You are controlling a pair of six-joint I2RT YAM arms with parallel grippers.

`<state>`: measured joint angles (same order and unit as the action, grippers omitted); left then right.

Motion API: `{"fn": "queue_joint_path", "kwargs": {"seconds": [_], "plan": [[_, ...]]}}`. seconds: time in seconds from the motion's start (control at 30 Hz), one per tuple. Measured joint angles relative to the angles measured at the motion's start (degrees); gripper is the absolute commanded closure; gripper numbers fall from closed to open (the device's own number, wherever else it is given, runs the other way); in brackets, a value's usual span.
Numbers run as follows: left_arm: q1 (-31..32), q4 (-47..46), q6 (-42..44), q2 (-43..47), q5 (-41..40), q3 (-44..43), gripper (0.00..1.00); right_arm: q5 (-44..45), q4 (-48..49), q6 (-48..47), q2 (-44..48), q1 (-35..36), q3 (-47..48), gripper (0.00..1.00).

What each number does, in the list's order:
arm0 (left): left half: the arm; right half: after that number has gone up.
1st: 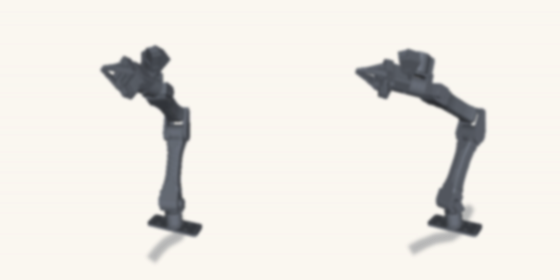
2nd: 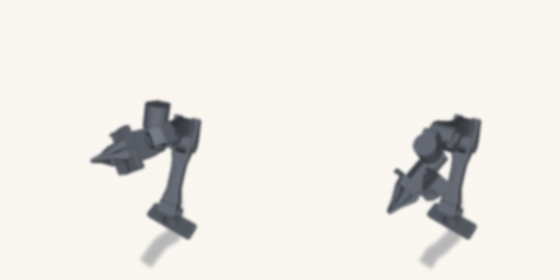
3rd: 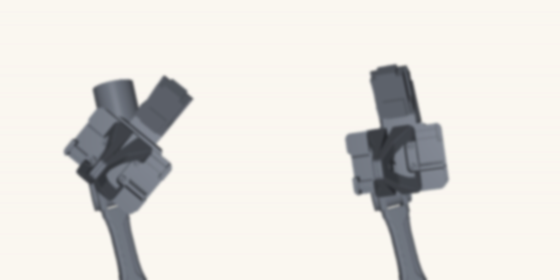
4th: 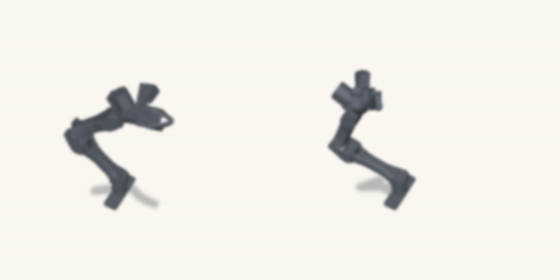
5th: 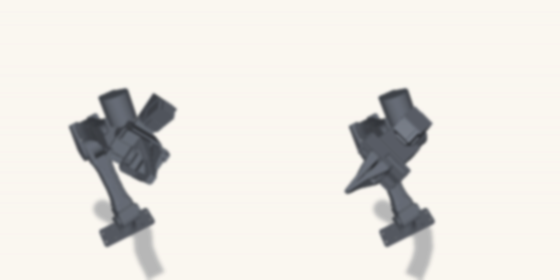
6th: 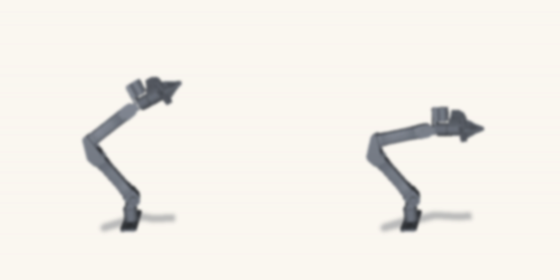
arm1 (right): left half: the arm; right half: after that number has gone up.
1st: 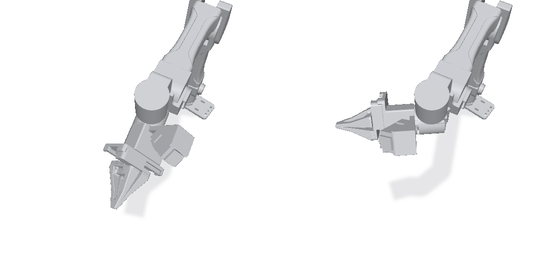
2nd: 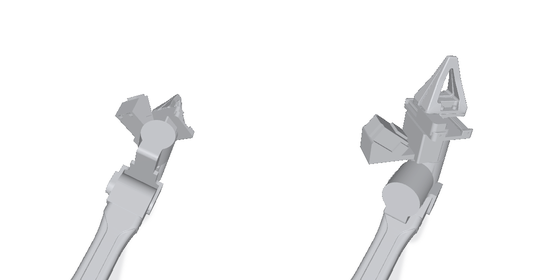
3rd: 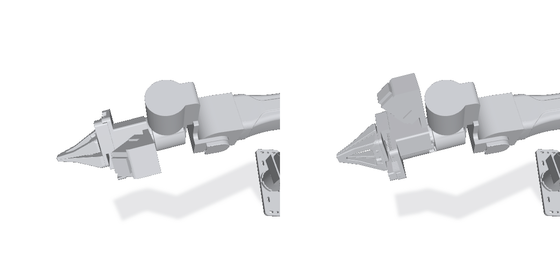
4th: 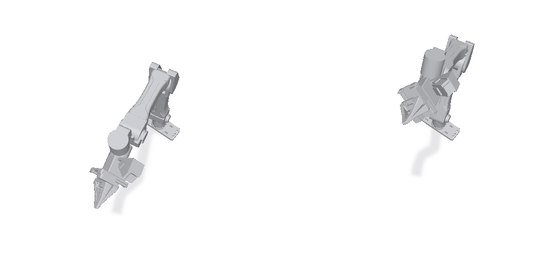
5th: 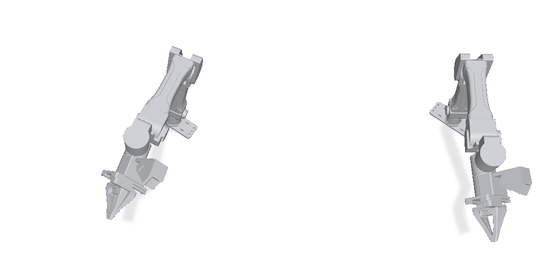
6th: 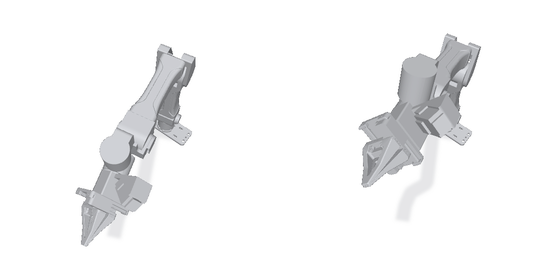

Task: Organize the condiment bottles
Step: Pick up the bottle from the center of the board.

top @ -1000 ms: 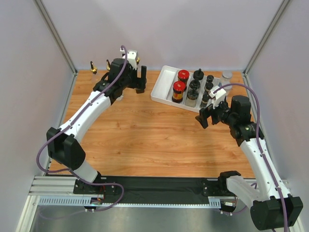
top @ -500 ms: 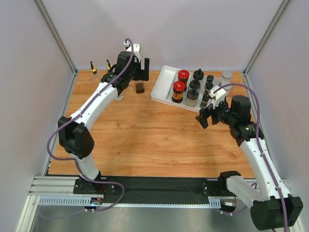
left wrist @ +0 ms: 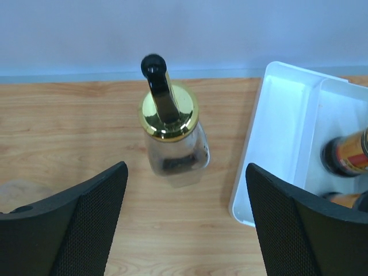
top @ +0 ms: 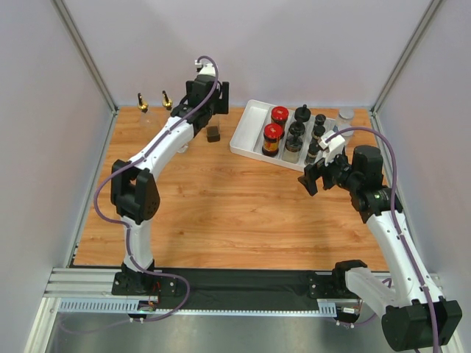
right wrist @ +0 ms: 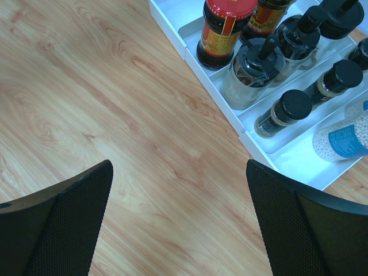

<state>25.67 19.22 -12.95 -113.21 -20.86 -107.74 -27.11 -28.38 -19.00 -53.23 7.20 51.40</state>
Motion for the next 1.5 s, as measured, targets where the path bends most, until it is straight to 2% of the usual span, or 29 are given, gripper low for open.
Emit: {"fn": "queue_joint_path", "kwargs": {"seconds": [0.47, 0.67, 0.83, 0.87, 0.93, 0.97, 1.17, 1.5], "plan": [[-2.67, -5.51, 0.26, -7.87, -2.67, -7.17, 0.24, 0.50, 0.00, -0.26, 0.17, 0.00, 0.00, 0.00], [-2.69, -7.23, 0.83, -10.10, -2.45, -8.94, 0.34, 0.85, 0.00, -0.31, 0.20, 0.00, 0.00, 0.00], [-2.69, -8.52, 1.88, -10.78, -1.97, -8.94, 0.60, 1.14, 0.00, -0.33, 0.20, 0.00, 0.00, 0.00], [-2.69, -8.59, 2.14, -10.78, -1.75, -8.94, 0.69, 1.22, 0.00, -0.33, 0.20, 0.00, 0.00, 0.00], [-2.69, -8.74, 3.02, -10.78, -1.40, -8.94, 0.76, 1.40, 0.00, -0.33, 0.20, 0.00, 0.00, 0.00], [-2.69, -8.76, 3.23, -10.78, -1.22, -8.94, 0.83, 1.51, 0.00, -0.33, 0.22, 0.00, 0.00, 0.00], [-2.69, -9.29, 5.70, -10.78, -0.02, -8.94, 0.99, 1.64, 0.00, -0.33, 0.42, 0.00, 0.00, 0.00], [-2.69, -9.92, 6.45, -10.75, 3.08, -10.99, 1.00, 1.68, 0.00, -0.33, 0.87, 0.00, 0.00, 0.00]]}}
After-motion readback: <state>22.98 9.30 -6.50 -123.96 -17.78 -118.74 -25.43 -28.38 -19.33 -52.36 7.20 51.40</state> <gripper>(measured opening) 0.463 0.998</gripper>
